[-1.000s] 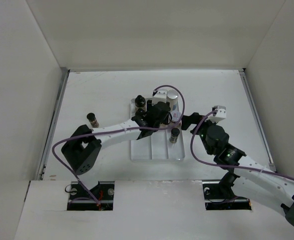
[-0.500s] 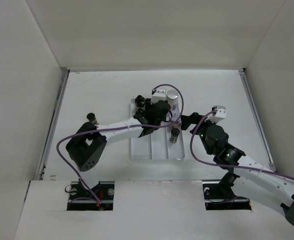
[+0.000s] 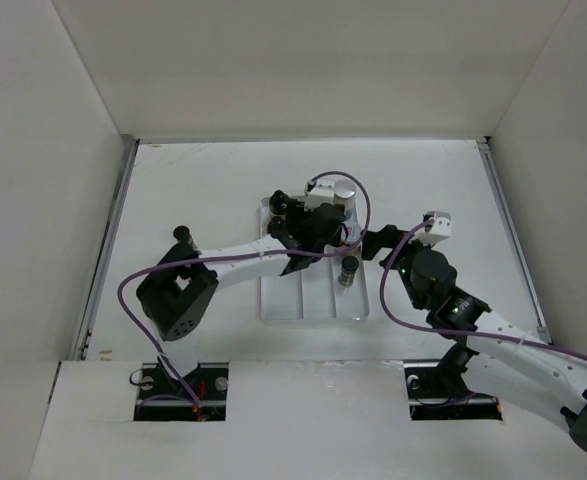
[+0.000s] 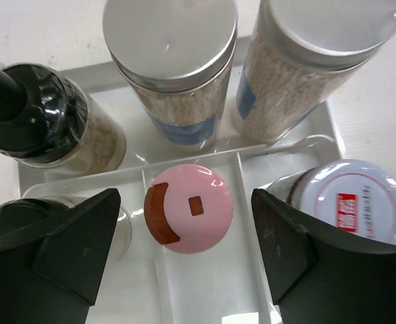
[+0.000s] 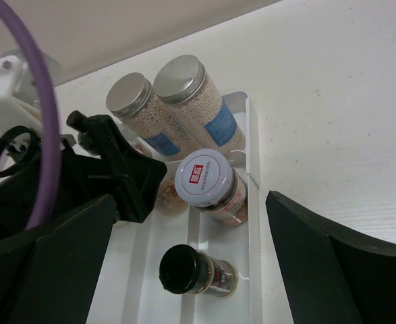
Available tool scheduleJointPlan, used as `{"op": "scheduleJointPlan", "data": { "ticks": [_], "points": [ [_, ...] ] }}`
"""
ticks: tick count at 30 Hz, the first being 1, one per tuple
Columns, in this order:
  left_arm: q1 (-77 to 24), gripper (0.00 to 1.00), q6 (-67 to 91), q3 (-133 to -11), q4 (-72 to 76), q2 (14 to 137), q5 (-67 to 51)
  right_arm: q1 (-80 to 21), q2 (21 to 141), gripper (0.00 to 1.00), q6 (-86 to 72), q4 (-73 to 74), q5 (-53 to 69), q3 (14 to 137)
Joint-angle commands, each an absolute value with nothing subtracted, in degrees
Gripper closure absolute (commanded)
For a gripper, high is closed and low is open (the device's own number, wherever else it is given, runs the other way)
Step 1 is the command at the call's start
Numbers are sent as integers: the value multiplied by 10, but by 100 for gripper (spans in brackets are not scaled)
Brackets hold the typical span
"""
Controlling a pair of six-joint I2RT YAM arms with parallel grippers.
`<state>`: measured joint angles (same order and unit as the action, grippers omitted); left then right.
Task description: Organize the condiment bottles
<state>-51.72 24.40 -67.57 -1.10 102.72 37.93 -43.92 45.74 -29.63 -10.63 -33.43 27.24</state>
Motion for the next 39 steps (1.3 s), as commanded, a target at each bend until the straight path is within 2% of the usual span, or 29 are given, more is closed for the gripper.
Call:
{"op": "scheduleJointPlan", "data": {
  "ticks": [1,9,10,11,18,25,39],
  "points": [
    [-532,22,244,-672,17,931,399,-437,444,0,-301,-126,-330,272],
    [-542,26,250,-594,55,778,406,-437,447,0,-301,-126,-330,271],
    [-525,26,254,-575,47,755,423,-439,447,0,-301,-126,-330,271],
    [-465,26,289,-521,-4,691,451,-439,442,0,-301,-125,-330,271],
    [-267,26,343,-453,-75,611,410,-439,446,0,-298,-127,-328,272],
    [-160,27,340,-426,-33,663,418,-439,480,0,-301,-132,-298,279],
    [-108,32,347,-418,22,754,429,-443,490,0,-300,-133,-289,285]
  ]
}}
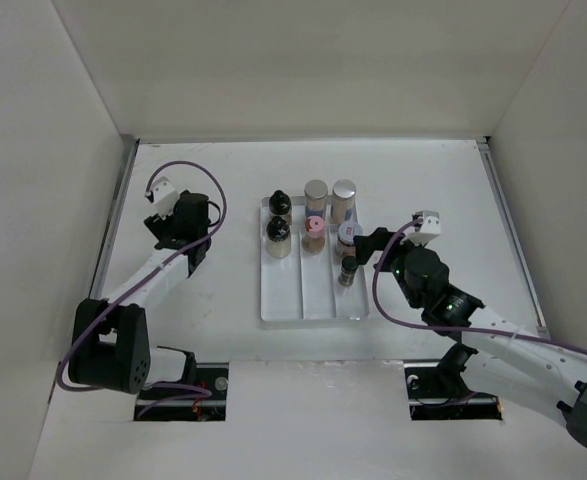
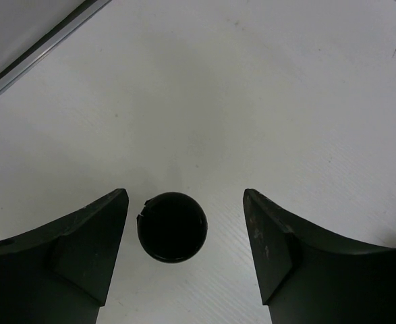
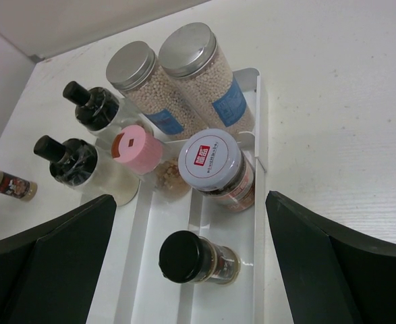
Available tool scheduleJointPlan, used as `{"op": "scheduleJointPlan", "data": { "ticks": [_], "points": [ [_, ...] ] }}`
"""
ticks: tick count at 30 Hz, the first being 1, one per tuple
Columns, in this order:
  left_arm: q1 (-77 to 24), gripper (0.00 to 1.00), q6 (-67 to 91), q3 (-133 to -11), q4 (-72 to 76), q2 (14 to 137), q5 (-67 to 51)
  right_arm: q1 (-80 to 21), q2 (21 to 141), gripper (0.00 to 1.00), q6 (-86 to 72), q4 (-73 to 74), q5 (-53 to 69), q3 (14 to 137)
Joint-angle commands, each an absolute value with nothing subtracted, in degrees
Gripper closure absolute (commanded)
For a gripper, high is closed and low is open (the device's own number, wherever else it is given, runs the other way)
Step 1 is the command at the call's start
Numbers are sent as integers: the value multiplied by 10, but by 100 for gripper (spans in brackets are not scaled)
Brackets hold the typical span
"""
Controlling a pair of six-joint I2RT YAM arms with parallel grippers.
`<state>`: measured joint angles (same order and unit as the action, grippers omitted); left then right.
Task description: Organize the condiment bottles
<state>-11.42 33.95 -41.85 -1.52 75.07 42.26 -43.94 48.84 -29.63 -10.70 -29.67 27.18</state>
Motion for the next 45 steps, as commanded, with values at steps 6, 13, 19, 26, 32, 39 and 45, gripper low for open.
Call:
{"op": "scheduleJointPlan", "data": {
  "ticks": [6,13,19,26,32,39,45],
  "points": [
    [-106,38,349,-416,32,780,422,-443,487,0,-300,-132,-288,284],
    [-102,51,360,-403,33,794,403,-443,489,0,-301,-132,-288,284],
    [-107,70,361,-396,33,764,395,-443,490,0,-301,-132,-290,283],
    [-230,73,359,-409,-38,651,363,-443,490,0,-301,-131,-291,283],
    [-375,73,359,-399,-56,603,368,-443,478,0,-301,-134,-303,277],
    [-482,73,357,-430,-26,680,393,-437,472,1,-302,-137,-323,272],
    [-491,73,353,-431,18,737,378,-432,475,1,-302,-137,-328,270]
  ]
}}
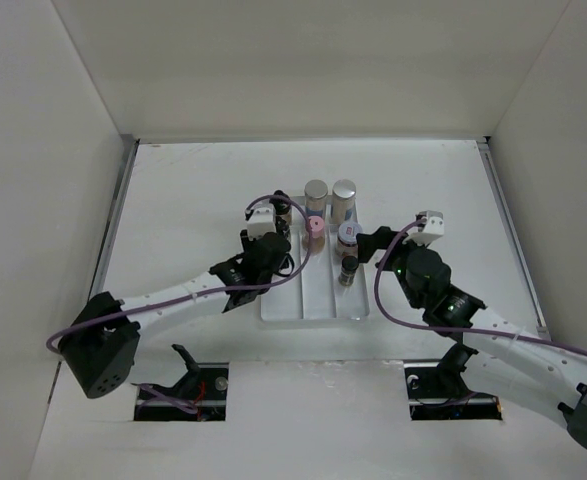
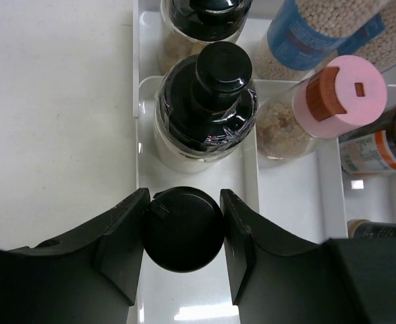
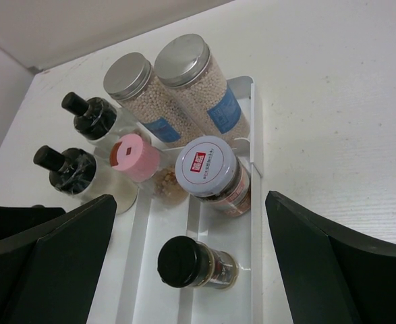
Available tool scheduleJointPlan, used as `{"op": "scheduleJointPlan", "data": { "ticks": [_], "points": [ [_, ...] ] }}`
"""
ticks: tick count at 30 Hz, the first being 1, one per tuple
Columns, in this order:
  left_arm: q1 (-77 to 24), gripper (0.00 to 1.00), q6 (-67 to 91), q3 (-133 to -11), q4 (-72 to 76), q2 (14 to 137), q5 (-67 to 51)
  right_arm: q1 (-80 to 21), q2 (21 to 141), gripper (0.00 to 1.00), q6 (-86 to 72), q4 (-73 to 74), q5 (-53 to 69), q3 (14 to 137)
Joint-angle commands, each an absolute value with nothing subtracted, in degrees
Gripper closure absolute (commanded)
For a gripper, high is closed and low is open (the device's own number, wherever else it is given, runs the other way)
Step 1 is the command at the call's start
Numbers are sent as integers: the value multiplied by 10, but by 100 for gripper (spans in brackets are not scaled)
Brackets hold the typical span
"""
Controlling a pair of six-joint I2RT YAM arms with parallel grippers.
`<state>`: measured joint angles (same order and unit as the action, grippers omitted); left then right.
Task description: Organize the condiment bottles
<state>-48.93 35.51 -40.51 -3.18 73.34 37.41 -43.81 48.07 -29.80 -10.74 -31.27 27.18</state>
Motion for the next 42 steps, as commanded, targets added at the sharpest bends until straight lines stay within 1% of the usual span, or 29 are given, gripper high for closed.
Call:
{"op": "scheduleJointPlan", "data": {
  "ticks": [1,6,7,10,12,16,19,20,21,25,27,28,29,31,32,33,34,35,37,41,42],
  "points": [
    [-490,72,352,-429,21,742,377,-429,475,1,-302,-136,-330,270],
    [-490,68,350,-418,24,753,381,-421,472,1,-303,-134,-337,267],
    [-490,66,351,-415,25,753,381,-419,472,1,-304,-134,-339,267],
    [-490,51,351,-403,35,753,383,-414,475,0,-305,-132,-340,267],
    [-491,40,351,-396,40,750,383,-411,475,0,-305,-131,-340,267],
    [-492,28,349,-390,45,737,383,-406,474,0,-306,-127,-346,268],
    [-493,15,347,-389,42,720,384,-404,469,0,-306,-123,-353,268],
    [-493,3,346,-388,42,711,383,-403,468,0,-306,-123,-358,266],
    [-493,0,341,-388,44,701,381,-401,468,0,-306,-123,-361,265],
    [-495,0,321,-381,50,644,395,-385,466,0,-306,-120,-369,265],
    [-490,0,310,-373,55,612,410,-377,465,5,-308,-119,-370,263],
    [-485,0,307,-365,59,592,424,-373,465,10,-311,-119,-370,262],
    [-477,0,305,-355,61,570,443,-370,462,23,-315,-120,-371,258],
    [-451,0,301,-333,66,530,482,-367,447,55,-321,-123,-371,252],
    [-430,0,303,-324,63,512,489,-364,440,65,-322,-126,-373,249],
    [-410,0,306,-313,64,493,483,-358,439,72,-323,-127,-377,247],
    [-393,0,309,-300,69,477,467,-351,443,77,-323,-124,-379,247],
    [-372,0,315,-290,73,468,448,-345,449,79,-323,-123,-379,247],
    [-335,0,329,-281,67,459,407,-333,452,79,-334,-119,-376,249],
    [-278,0,346,-273,49,469,332,-303,453,69,-349,-130,-372,237],
    [-269,0,352,-273,39,475,319,-294,454,64,-352,-130,-367,235]
  ]
}}
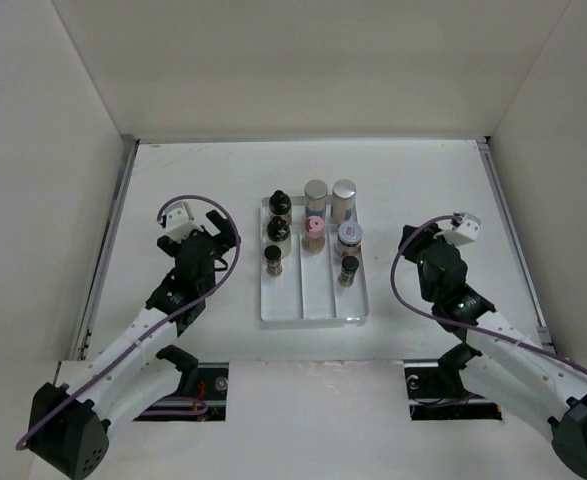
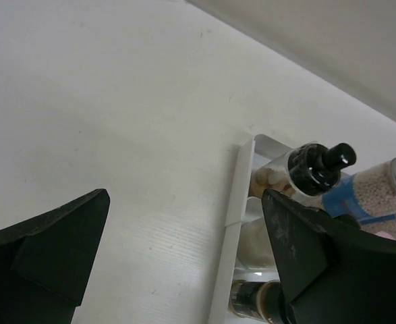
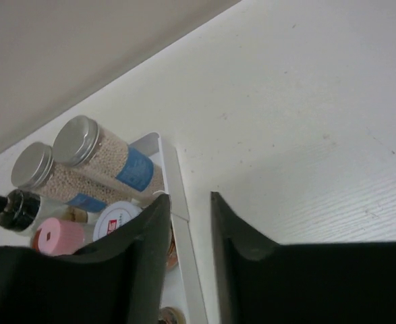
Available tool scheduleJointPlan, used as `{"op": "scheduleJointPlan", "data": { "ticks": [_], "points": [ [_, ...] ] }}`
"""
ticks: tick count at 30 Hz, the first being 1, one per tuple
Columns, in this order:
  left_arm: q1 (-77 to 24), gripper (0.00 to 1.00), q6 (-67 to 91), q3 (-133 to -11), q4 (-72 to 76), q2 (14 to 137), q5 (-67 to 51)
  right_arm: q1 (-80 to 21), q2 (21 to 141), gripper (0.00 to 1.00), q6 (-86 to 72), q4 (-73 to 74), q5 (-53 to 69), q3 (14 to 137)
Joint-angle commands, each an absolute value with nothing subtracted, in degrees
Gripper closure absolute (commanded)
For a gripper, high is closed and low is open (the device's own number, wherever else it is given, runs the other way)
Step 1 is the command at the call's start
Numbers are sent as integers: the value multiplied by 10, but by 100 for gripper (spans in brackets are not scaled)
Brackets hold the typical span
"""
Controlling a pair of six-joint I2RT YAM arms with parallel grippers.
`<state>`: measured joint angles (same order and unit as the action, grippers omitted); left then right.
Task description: Organize the condiment bottles
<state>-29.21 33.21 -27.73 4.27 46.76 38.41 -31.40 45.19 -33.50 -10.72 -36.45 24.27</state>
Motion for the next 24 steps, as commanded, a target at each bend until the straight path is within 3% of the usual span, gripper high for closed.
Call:
{"op": "scheduleJointPlan", "data": {
  "ticks": [1,4,7,24],
  "points": [
    [-262,0,359,-273,26,480,309,-288,455,57,-357,-130,-364,230],
    [-254,0,374,-262,-2,486,305,-281,454,31,-372,-139,-360,215],
    [-251,0,377,-241,-1,477,302,-284,455,19,-368,-160,-361,199],
    [-247,0,378,-233,82,531,267,-298,469,13,-352,-184,-364,191]
  ]
}}
